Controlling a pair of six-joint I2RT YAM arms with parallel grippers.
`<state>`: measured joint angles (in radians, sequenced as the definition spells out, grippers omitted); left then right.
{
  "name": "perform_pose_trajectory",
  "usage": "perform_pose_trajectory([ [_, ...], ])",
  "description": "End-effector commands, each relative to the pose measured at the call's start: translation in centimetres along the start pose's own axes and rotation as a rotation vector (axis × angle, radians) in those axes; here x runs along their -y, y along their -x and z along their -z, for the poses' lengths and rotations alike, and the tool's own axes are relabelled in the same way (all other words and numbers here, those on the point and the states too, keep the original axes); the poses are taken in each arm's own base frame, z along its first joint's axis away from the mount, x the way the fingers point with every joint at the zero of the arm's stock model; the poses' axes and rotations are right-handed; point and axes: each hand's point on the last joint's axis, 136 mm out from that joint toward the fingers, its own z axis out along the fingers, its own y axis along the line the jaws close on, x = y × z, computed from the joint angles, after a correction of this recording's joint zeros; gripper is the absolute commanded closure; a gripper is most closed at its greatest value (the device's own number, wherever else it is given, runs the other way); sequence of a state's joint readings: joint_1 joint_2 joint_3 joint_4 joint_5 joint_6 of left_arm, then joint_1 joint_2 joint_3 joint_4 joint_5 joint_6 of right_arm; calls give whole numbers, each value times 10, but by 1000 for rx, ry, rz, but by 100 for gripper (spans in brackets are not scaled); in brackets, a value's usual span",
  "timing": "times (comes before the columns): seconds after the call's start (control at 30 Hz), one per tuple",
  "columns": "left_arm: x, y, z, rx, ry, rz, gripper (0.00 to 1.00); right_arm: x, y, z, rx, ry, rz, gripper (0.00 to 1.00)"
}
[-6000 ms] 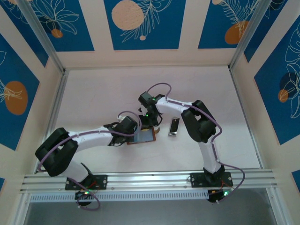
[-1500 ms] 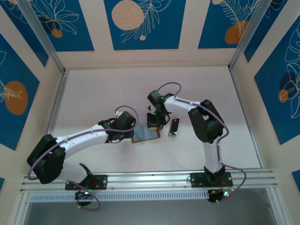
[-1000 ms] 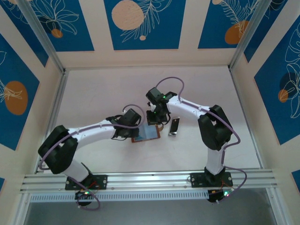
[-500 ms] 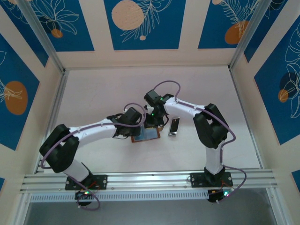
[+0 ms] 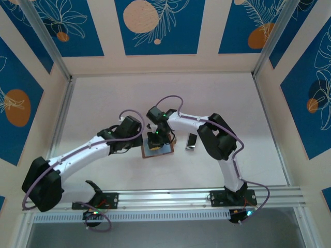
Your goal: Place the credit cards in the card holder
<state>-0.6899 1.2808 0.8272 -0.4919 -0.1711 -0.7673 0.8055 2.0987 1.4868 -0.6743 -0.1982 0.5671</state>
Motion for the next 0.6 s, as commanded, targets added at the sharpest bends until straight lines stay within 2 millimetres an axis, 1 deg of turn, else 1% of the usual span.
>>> perform_pose_trajectory([
  [0.0, 10, -8, -13, -67, -37, -34, 75, 6, -2, -5, -27, 13, -51, 88],
  [0.07, 19, -12, -24, -92, -69, -36, 76, 8, -5, 2, -18, 22, -57, 88],
  [0.13, 26, -13, -35, -109, -89, -36, 77, 7, -8, 13, -1, 38, -53, 88],
  [0.3, 35, -13, -56, -128, -95, -48, 79, 2, -12, 39, 33, 87, -45, 87],
  [0.4, 26, -14, -64, -133, -34, -48, 83, 3, -11, 52, 50, 99, -45, 87],
  [0.57, 11, -14, -59, -103, 22, -50, 84, 13, -14, 61, 56, 84, -62, 87],
])
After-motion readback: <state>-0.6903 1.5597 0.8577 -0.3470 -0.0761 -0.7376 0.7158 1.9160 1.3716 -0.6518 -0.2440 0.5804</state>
